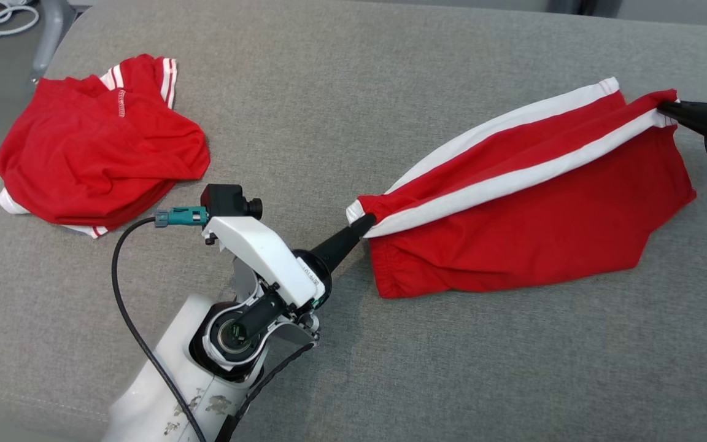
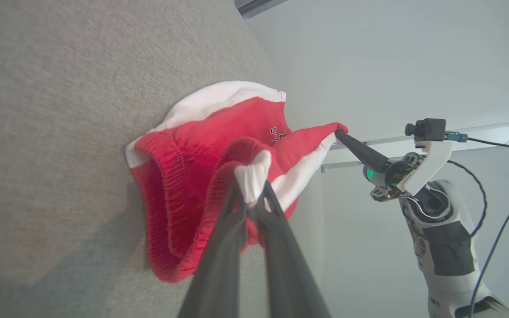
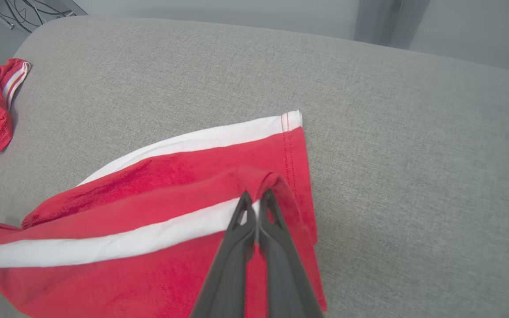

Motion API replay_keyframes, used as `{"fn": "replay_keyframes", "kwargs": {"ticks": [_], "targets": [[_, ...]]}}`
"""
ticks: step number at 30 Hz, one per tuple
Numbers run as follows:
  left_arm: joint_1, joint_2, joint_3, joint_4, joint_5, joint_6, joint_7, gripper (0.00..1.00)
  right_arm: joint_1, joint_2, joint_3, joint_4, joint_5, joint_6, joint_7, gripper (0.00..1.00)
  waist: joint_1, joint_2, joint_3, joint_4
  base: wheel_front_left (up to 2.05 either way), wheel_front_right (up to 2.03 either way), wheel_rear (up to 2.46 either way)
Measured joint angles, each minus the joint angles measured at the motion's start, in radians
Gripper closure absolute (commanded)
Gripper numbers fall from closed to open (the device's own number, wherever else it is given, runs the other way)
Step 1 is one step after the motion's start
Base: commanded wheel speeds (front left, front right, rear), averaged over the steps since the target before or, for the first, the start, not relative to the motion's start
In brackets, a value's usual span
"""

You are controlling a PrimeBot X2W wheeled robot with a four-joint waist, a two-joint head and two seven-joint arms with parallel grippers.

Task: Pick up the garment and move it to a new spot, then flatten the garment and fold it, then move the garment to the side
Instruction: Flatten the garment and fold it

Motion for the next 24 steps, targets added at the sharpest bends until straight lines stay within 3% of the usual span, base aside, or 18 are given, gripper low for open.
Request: {"fn": "replay_keyframes", "kwargs": {"ticks": [6, 15, 24], "targets": [[-0.058, -0.035, 0.009, 0.075, -0.020, -0.030, -0.029, 1.00, -0.043, 0.025, -0.002, 0.074, -0.032, 0.000, 0.001, 1.00, 0.0000, 0.0000, 0.046, 0.046, 0.00, 0.00, 0.00], [-0.138, -0.058, -0.055, 0.176, -0.046, -0.077, -0.065, 1.00, -0.087, 0.048, 0.004, 0.151, -0.066, 0.000, -0.005, 1.00, 0.0000, 0.0000, 0.106, 0.092, 0.00, 0.00, 0.00], [-0.219, -0.059, -0.130, 0.228, -0.149, -0.086, -0.115, 1.00, -0.123, 0.059, 0.008, 0.183, -0.085, 0.000, -0.027, 1.00, 0.0000, 0.0000, 0.147, 0.098, 0.00, 0.00, 0.00]]}}
